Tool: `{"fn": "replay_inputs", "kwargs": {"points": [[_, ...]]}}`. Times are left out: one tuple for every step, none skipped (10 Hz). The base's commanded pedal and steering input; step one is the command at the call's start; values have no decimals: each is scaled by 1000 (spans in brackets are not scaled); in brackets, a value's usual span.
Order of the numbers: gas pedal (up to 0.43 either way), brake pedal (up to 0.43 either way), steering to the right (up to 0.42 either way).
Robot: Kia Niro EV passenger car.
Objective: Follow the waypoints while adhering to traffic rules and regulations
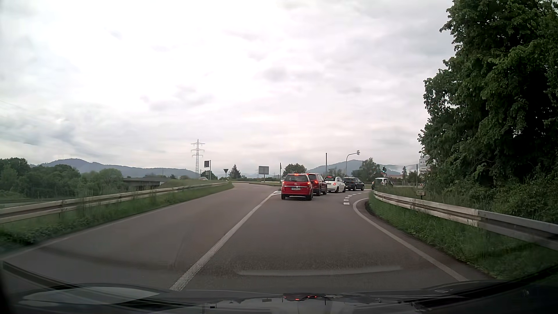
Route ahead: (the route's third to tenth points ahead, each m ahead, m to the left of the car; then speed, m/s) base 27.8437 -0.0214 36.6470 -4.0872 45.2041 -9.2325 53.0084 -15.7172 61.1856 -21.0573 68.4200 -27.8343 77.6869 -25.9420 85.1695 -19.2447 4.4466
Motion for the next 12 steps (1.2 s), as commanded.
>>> {"fn": "replay_inputs", "kwargs": {"points": [[0,0,4],[0,0,4],[0,0,4],[8,0,4],[8,0,5],[8,0,5],[8,0,5],[8,0,5],[8,0,5],[8,0,5],[8,0,5],[8,0,5]]}}
